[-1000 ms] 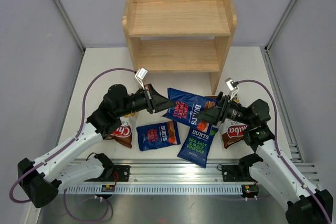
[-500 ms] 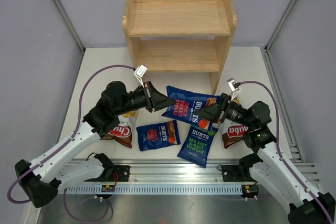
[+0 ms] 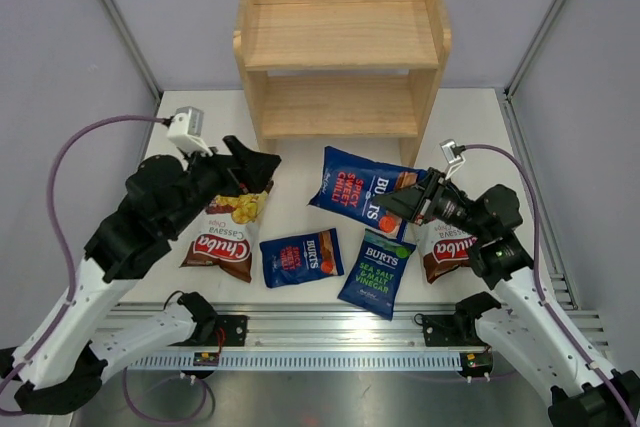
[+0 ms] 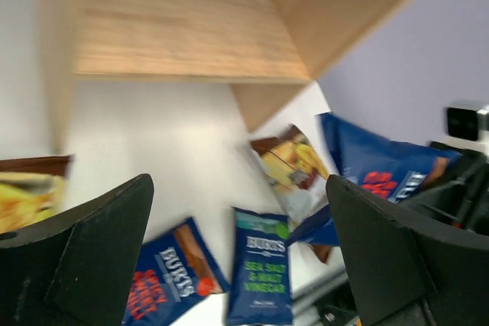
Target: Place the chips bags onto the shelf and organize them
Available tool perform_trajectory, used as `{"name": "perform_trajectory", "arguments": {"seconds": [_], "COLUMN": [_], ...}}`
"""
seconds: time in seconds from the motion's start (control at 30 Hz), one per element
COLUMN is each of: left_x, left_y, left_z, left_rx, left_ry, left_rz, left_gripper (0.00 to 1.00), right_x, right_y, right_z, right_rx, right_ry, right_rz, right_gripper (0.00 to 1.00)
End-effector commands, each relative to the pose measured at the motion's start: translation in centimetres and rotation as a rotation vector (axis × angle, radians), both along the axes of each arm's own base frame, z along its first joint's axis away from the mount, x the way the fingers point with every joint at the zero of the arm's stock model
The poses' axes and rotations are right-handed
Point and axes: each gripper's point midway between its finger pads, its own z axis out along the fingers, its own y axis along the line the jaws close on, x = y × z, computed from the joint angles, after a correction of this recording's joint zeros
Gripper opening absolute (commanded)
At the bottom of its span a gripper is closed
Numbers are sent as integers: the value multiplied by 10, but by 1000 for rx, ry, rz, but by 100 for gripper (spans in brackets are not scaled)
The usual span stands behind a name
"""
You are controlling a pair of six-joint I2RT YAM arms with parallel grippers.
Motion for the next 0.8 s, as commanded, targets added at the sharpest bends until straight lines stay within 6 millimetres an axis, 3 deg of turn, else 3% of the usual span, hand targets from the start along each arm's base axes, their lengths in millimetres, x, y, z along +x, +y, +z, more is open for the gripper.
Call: {"name": "perform_trajectory", "arguments": {"seconds": [0.0, 0.13, 0.23, 0.4, 0.5, 0.53, 0.57, 0.63, 0.67, 0.73, 0.77], "left_x": [3, -8, -18, -25, -27, -26, -26, -25, -24, -24, -24], "left_y": [67, 84, 95, 102, 106, 106, 105, 101, 100, 101, 102], "left_z": [-13, -36, -54, -85, -92, -103, -107, -114, -118, -120, -120], "left_rx": [194, 287, 334, 357, 343, 353, 354, 357, 374, 382, 385], "left_ry": [-9, 6, 9, -22, -46, -37, -35, -25, -11, -3, -5], "left_rz": [255, 261, 253, 241, 252, 250, 249, 236, 228, 234, 235], "left_gripper": [99, 99, 99, 99, 99, 99, 99, 99, 99, 99, 99], "right_x": [10, 29, 43, 86, 110, 112, 122, 132, 140, 153, 162], "right_y": [-4, -8, -14, -28, -31, -33, -28, -32, -26, -35, -29], "right_z": [45, 80, 118, 146, 162, 178, 176, 195, 191, 199, 190], "right_rx": [60, 145, 240, 409, 472, 496, 493, 529, 531, 588, 570], "right_ry": [-21, 30, 46, 142, 165, 144, 163, 156, 186, 204, 236], "right_rz": [-67, -146, -202, -356, -415, -424, -436, -496, -512, -615, -649], "right_gripper": [10, 11, 11, 11, 11, 11, 11, 11, 12, 13, 13]}}
